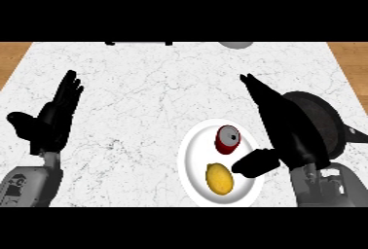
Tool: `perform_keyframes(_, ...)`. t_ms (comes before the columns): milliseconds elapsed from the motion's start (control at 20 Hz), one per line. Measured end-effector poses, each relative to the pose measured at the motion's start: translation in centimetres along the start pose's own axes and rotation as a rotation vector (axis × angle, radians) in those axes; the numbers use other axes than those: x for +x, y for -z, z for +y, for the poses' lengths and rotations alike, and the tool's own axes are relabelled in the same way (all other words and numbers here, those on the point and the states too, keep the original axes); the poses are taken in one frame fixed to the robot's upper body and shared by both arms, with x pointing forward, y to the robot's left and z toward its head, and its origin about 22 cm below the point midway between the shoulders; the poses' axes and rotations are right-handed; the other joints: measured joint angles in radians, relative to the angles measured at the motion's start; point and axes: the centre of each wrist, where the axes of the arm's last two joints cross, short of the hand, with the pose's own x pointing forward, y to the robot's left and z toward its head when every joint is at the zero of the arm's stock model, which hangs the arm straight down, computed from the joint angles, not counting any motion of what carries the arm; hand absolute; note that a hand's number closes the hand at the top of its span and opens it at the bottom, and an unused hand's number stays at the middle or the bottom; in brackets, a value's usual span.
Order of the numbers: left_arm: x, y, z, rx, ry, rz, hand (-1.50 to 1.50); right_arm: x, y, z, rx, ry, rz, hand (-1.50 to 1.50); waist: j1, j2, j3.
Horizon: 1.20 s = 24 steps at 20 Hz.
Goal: Pick the can from the plate and place it in the pan
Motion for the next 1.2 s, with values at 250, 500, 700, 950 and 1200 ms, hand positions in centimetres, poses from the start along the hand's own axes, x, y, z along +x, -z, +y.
perform_keyframes(250,0.3,0.4,-0.5,-0.001,-0.008,-0.001,0.0,-1.3,0.5,0.3,0.046,-0.009,0.034,-1.5,-0.002,0.0,0.0)
perform_keyframes(500,0.3,-0.1,-0.4,-0.006,-0.006,0.003,0.0,-1.7,1.5,1.9,0.122,-0.025,0.037,-1.5,0.0,0.0,0.0)
perform_keyframes(700,0.4,-0.1,-0.7,-0.006,-0.004,-0.002,0.0,-1.7,2.1,3.4,0.163,-0.052,0.036,-1.5,0.0,0.0,0.0)
perform_keyframes(950,0.2,-0.4,-0.1,-0.003,-0.002,0.002,0.0,-1.3,2.9,4.0,0.186,-0.088,0.048,-1.5,0.001,0.0,0.0)
perform_keyframes(1200,0.2,0.1,0.2,-0.004,-0.004,0.003,0.0,-1.2,3.8,5.0,0.215,-0.183,0.104,-1.5,0.001,0.0,0.0)
